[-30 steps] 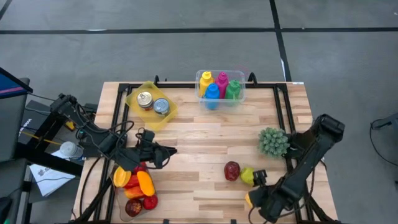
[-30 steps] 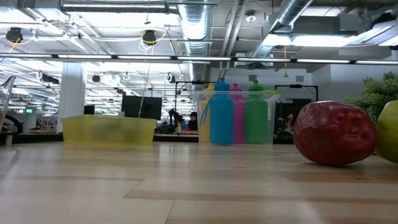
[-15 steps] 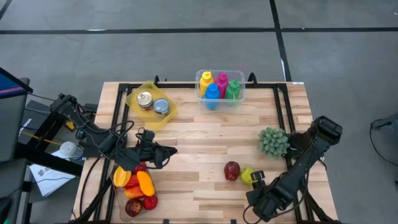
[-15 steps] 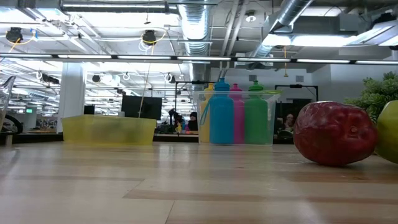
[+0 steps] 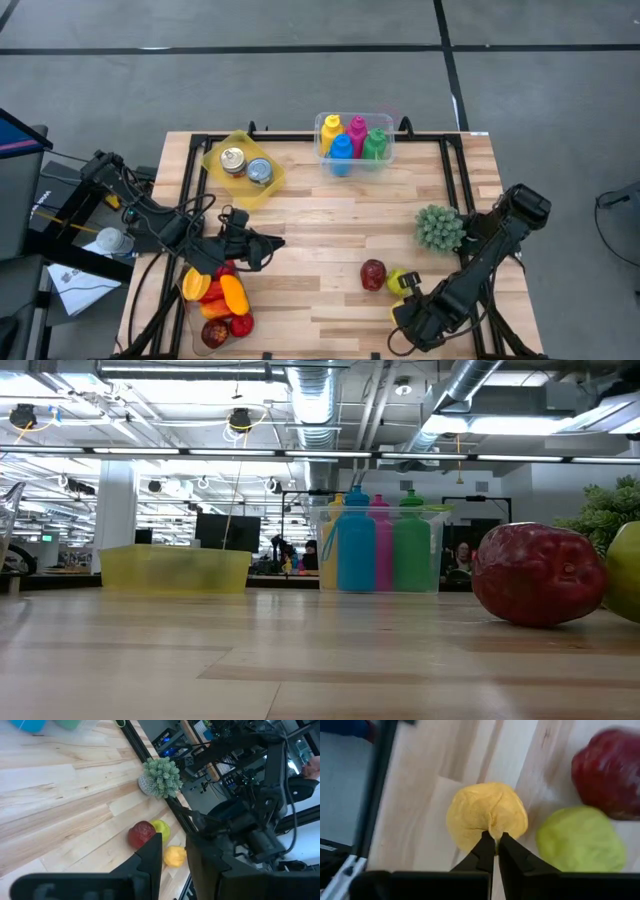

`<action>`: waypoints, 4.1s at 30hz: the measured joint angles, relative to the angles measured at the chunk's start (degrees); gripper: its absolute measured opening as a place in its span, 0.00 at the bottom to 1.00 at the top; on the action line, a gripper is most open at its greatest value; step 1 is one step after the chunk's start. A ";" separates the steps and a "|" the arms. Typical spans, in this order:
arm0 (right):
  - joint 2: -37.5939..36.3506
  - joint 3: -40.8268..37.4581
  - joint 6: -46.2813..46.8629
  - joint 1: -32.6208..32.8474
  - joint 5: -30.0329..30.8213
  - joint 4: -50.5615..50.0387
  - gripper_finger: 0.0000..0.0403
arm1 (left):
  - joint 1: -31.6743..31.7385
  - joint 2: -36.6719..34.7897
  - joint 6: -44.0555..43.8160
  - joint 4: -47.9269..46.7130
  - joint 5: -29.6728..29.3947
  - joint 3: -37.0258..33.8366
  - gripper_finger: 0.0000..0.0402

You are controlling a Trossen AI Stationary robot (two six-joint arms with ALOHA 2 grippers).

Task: Pick & Place Food Item
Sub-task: Put the yellow garlic into the transparent bin

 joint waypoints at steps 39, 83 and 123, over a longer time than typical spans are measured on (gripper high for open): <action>-17.79 0.00 -17.21 -24.56 6.04 24.26 0.02 | 9.95 11.65 31.10 17.01 8.53 -0.02 0.89; -17.79 0.00 -20.77 -25.76 6.06 24.19 0.02 | 22.48 11.56 54.23 27.08 41.97 0.00 0.89; -17.74 -0.07 -22.32 -28.25 5.47 24.35 0.02 | 24.92 24.83 60.83 20.63 53.75 8.37 0.72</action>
